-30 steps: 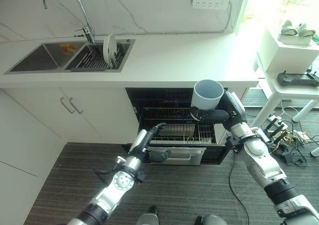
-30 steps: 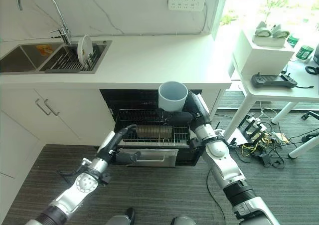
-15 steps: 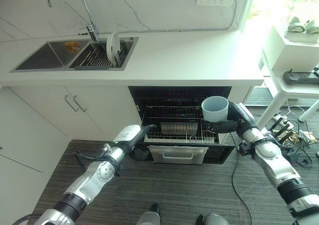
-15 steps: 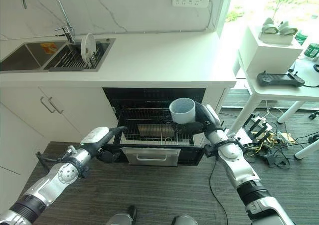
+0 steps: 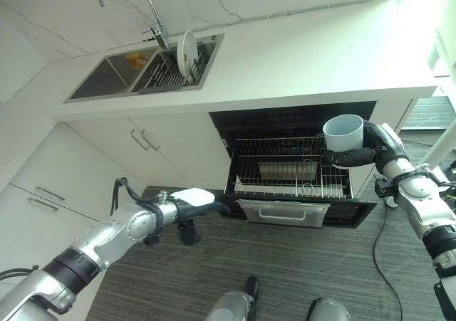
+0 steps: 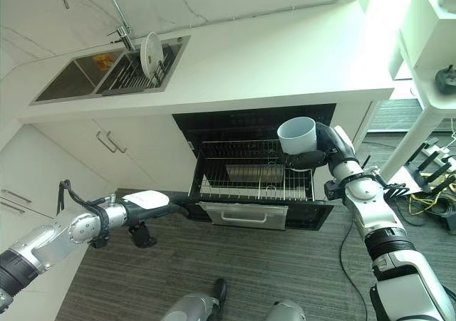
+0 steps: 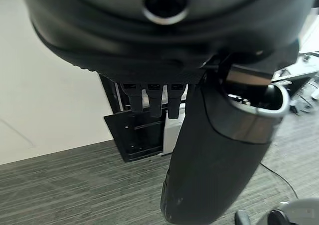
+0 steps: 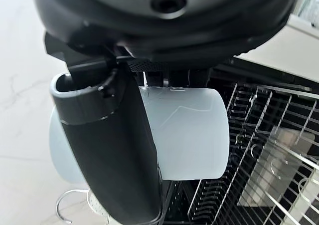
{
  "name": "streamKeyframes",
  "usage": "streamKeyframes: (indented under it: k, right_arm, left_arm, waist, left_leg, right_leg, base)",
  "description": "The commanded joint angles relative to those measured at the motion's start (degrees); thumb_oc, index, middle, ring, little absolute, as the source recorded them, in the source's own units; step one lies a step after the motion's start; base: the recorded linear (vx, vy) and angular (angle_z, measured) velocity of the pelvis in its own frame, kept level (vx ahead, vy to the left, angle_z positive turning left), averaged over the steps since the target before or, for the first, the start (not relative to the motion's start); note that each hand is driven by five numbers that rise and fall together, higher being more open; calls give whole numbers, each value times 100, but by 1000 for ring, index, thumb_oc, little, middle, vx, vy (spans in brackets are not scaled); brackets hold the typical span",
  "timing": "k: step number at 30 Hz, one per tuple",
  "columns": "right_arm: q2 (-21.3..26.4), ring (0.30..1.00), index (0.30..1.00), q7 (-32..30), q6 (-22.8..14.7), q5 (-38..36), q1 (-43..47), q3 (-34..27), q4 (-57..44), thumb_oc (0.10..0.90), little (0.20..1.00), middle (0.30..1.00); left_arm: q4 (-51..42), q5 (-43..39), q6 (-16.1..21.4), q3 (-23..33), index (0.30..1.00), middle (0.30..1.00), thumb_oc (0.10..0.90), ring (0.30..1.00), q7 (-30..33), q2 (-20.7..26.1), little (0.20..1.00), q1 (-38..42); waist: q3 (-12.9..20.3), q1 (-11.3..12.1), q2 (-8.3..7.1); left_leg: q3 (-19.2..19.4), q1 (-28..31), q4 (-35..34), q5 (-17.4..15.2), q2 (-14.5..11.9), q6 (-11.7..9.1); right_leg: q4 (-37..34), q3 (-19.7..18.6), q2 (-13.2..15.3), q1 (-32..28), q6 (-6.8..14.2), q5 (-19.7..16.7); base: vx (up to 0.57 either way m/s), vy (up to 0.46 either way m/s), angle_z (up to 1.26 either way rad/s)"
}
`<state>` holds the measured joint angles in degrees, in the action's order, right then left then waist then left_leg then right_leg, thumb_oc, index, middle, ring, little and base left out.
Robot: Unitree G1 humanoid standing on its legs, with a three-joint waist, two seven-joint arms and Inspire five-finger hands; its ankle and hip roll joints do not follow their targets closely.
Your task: Place the dishes in the dishwasher.
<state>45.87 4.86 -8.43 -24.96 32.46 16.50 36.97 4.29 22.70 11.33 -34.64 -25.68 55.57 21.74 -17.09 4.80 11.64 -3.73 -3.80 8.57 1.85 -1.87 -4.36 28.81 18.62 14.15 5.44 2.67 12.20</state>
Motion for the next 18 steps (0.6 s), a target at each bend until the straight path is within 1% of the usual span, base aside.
streamKeyframes:
  k: [1, 7, 10, 12, 16, 18]
  right_arm:
    - [70, 300, 300, 88, -702, -135, 882, -468, -55, 400, 300, 300]
    - [37, 300, 300, 217, -397, 26, 886, -536, -17, 400, 300, 300]
    - [9, 300, 300, 254, -379, 39, 885, -553, 82, 400, 300, 300]
    - [19, 300, 300, 279, -320, 42, 981, -567, 150, 400, 300, 300]
    - [75, 300, 300, 295, -308, 29, 1405, -513, 464, 400, 300, 300]
    - [102, 300, 300, 280, -313, -10, 1532, -470, 541, 400, 300, 300]
  left_arm:
    - [-161, -178, -66, 686, 900, 900, 800, 900, 294, 48, 900, 88]
    - [-142, 90, -164, 914, 900, 900, 800, 900, 684, -157, 900, -163]
    - [-146, 241, -147, 924, 900, 900, 800, 900, 861, -262, 900, -231]
    - [-168, 274, -126, 918, 900, 900, 800, 900, 863, -279, 900, -164]
    - [-172, 131, -193, 930, 900, 900, 800, 900, 997, -254, 900, 86]
    - [-158, 103, -196, 924, 900, 900, 800, 900, 1028, -250, 900, 175]
  waist:
    - [345, -93, -216]
    - [281, -100, -178]
    - [201, -103, -144]
    - [110, -101, -107]
    - [-121, -83, -15]
    - [-189, -78, 7]
  left_leg:
    - [129, -244, 862, -1140, -81, 44]
    - [207, -228, 862, -1127, -55, 58]
    - [228, -244, 862, -1107, -34, 77]
    - [231, -291, 862, -1087, -17, 85]
    - [233, -448, 862, -1030, 30, 97]
    - [232, -493, 862, -1017, 35, 97]
  right_leg:
    - [-1162, -770, -243, -521, 452, 40]
    - [-1162, -793, -240, -532, 447, 46]
    - [-1162, -801, -256, -533, 439, 43]
    - [-1162, -791, -261, -512, 434, 42]
    - [-1162, -762, -274, -411, 413, 44]
    - [-1162, -757, -279, -377, 405, 49]
  base:
    - [56, 103, -3]
    - [66, 49, -3]
    - [50, 34, -1]
    - [-3, 41, 0]
    - [-44, 38, 1]
    - [-65, 21, 3]
